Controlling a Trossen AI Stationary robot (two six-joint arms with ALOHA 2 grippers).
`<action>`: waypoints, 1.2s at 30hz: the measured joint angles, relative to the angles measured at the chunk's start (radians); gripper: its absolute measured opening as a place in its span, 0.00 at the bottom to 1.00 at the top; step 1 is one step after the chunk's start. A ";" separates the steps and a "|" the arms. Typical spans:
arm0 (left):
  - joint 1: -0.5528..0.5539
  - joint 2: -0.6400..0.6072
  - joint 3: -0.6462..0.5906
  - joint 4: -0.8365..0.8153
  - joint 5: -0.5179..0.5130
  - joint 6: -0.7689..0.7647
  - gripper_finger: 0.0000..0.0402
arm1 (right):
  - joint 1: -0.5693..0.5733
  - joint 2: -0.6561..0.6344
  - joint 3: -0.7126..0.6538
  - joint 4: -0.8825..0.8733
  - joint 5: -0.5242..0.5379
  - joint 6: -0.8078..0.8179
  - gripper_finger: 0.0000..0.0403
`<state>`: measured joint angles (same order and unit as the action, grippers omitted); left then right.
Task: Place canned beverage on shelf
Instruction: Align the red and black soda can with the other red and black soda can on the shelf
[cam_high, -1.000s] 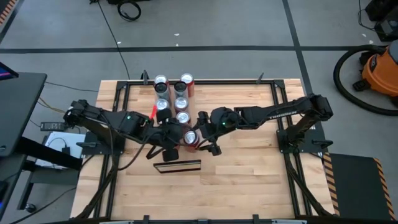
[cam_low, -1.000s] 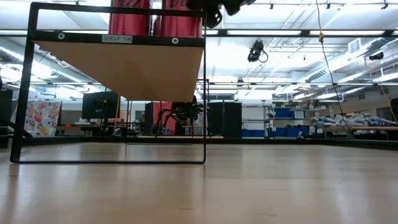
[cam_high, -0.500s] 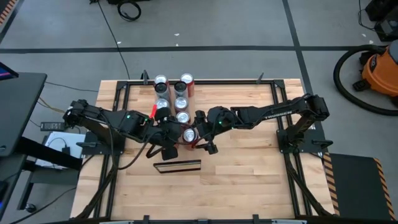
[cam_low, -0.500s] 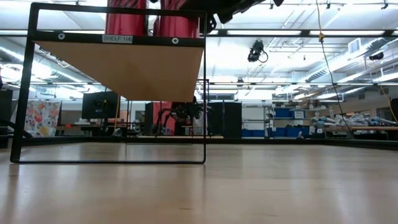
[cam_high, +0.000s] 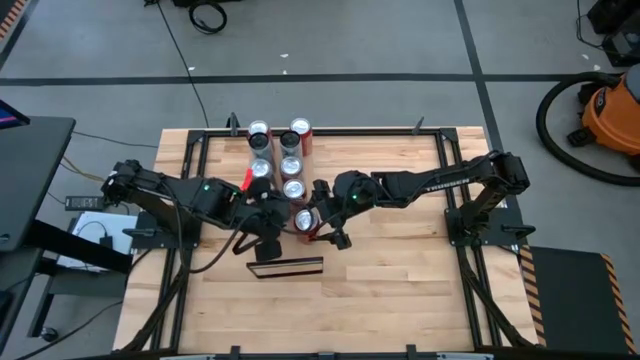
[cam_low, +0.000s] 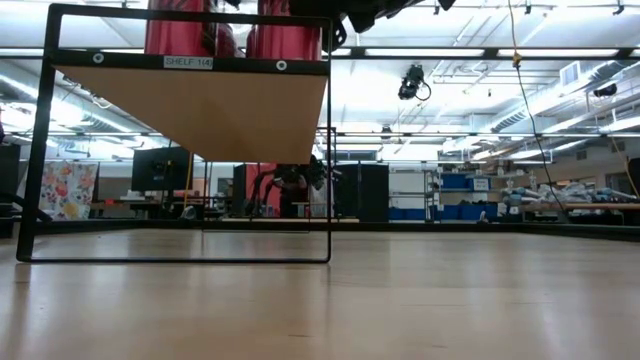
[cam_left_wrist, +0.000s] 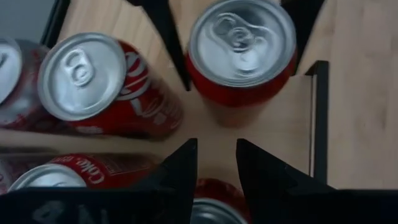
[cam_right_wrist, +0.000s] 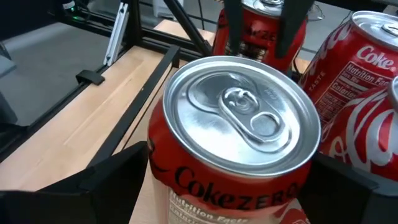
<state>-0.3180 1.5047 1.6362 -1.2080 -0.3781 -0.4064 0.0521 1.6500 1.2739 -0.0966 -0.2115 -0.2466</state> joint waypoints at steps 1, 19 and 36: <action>0.000 0.000 0.000 0.005 0.003 0.011 0.30 | 0.000 0.000 0.000 0.001 0.000 0.000 0.93; 0.000 0.001 0.021 0.094 -0.002 0.105 0.30 | 0.011 0.000 0.000 0.122 -0.001 0.009 0.93; -0.025 0.000 0.055 0.041 -0.028 0.096 0.30 | 0.017 -0.158 0.001 0.000 0.011 -0.071 0.93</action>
<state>-0.3431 1.5047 1.6913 -1.1671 -0.4065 -0.3107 0.0692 1.4919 1.2747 -0.0966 -0.2008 -0.3180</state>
